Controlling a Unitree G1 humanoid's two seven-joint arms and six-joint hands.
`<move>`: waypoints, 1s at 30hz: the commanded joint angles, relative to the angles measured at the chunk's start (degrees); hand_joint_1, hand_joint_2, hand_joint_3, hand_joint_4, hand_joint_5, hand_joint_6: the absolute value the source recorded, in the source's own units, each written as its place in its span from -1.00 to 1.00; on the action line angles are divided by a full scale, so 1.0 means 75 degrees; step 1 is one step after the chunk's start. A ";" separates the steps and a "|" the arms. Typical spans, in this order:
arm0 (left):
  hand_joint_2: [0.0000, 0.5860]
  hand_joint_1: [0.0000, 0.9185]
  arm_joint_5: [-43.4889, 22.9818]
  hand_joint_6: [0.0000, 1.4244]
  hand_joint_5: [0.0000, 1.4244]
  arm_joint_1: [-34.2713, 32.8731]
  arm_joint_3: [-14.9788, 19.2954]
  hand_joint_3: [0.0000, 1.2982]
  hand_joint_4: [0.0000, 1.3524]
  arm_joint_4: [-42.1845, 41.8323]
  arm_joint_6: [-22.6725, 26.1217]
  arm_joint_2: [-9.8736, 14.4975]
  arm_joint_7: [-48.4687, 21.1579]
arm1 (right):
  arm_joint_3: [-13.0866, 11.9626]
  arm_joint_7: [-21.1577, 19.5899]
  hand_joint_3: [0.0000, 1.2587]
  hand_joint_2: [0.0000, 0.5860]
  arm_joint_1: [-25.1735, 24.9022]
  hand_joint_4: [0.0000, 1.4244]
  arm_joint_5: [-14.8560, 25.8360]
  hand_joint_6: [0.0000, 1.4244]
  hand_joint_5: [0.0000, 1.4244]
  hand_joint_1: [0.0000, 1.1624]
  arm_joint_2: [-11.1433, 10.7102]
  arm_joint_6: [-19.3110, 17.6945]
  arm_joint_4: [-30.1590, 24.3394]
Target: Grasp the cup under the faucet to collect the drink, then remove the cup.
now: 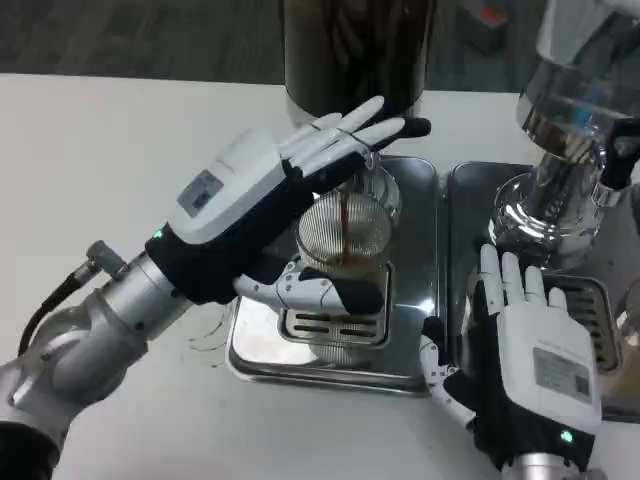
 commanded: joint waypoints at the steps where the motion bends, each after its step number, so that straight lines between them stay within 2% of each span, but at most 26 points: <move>1: -0.71 -1.00 0.0838 -0.85 -0.68 0.0077 -0.0391 -0.79 -0.99 -0.0325 -0.0083 0.0196 0.0481 | -0.0270 0.0134 -1.00 0.48 0.0014 -1.00 0.0736 -1.00 -1.00 -0.18 -0.0008 -0.0355 -0.0051; 4: -0.72 -1.00 0.0944 -0.87 -0.66 0.0046 -0.0524 -0.79 -0.99 -0.0280 -0.0018 0.0279 0.0750 | -0.0814 0.0488 -1.00 0.39 0.0055 -1.00 0.2190 -1.00 -1.00 -0.12 0.0044 -0.1075 -0.0188; 5: -0.72 -1.00 0.0958 -0.87 -0.66 0.0034 -0.0562 -0.79 -0.99 -0.0255 -0.0005 0.0299 0.0819 | -0.0943 0.0565 -1.00 0.34 0.0057 -1.00 0.2528 -1.00 -1.00 -0.09 0.0042 -0.1266 -0.0212; 10: -0.72 -1.00 0.0986 -0.87 -0.66 -0.0010 -0.0759 -0.79 -0.99 -0.0197 0.0073 0.0403 0.1115 | -0.1339 0.1260 -1.00 0.15 -0.0178 -1.00 0.3818 -1.00 -1.00 0.04 -0.0126 -0.1973 -0.0203; 13: -0.72 -1.00 0.0962 -0.88 -0.66 -0.0030 -0.0837 -0.79 -0.99 -0.0146 0.0110 0.0436 0.1210 | -0.1483 0.1650 -1.00 0.04 -0.0413 -1.00 0.4398 -0.98 -1.00 0.10 -0.0211 -0.2308 -0.0001; 18: -0.73 -1.00 0.0973 -0.88 -0.66 -0.0120 -0.0978 -0.79 -0.99 -0.0068 0.0165 0.0507 0.1406 | -0.1677 0.2018 -1.00 -0.07 -0.0855 -1.00 0.4973 -1.00 -1.00 0.19 -0.0287 -0.2544 0.0395; 30: -0.72 -1.00 0.1012 -0.88 -0.65 -0.0359 -0.1177 -0.78 -0.99 0.0346 0.0270 0.0665 0.1772 | -0.1904 0.2388 -1.00 -0.12 -0.1734 -1.00 0.5572 -1.00 -1.00 0.27 -0.0270 -0.2761 0.1140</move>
